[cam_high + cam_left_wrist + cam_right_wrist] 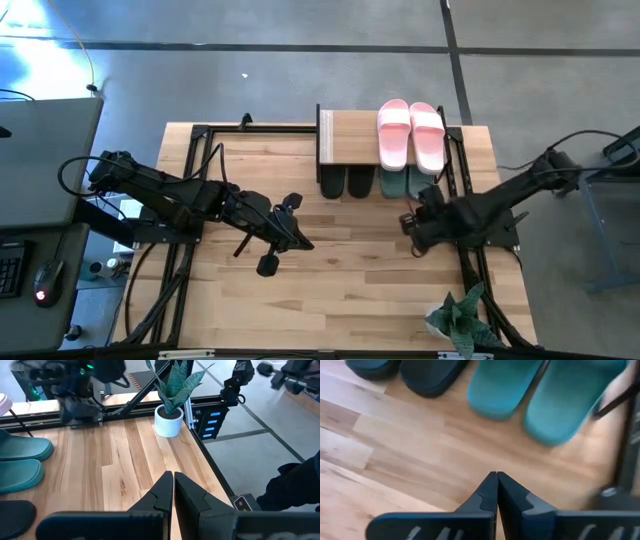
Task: Pick and place slides into the shelf
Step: Adjust the right green slide
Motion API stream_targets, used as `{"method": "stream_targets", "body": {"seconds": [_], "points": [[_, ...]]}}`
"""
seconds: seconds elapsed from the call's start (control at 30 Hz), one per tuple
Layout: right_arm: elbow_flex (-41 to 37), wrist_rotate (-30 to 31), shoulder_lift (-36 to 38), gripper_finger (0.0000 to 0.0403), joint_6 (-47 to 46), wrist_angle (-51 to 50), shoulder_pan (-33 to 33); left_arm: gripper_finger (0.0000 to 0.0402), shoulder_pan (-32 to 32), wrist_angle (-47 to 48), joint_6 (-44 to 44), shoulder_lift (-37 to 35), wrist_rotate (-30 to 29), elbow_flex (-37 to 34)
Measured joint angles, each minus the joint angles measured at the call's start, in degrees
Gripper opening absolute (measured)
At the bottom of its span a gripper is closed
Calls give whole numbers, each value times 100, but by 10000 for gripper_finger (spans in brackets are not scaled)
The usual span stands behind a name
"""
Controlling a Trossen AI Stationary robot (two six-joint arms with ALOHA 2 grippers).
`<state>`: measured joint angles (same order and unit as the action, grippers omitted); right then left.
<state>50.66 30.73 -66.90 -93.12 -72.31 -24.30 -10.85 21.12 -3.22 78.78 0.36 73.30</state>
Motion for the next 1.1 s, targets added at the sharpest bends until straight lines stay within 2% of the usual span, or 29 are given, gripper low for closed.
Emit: {"method": "stream_targets", "body": {"seconds": [0.17,0.27,0.47,0.63,0.77,1.1], "points": [[-1396,303,336,0,-1741,1096,-806,5,0,2,0,0,0,0],[-1844,713,346,0,-2209,1551,-959,6,0,2,0,0,0,0],[-2286,380,278,0,-2095,1848,-645,6,0,-1,17,0,0,0],[-2554,389,254,0,-2284,2057,-232,5,0,-42,24,0,0,0],[-2569,589,183,0,-2184,2062,109,5,0,-43,24,0,-1,0],[-2569,436,-288,0,-1648,2683,997,5,0,-40,21,0,-149,0]]}}
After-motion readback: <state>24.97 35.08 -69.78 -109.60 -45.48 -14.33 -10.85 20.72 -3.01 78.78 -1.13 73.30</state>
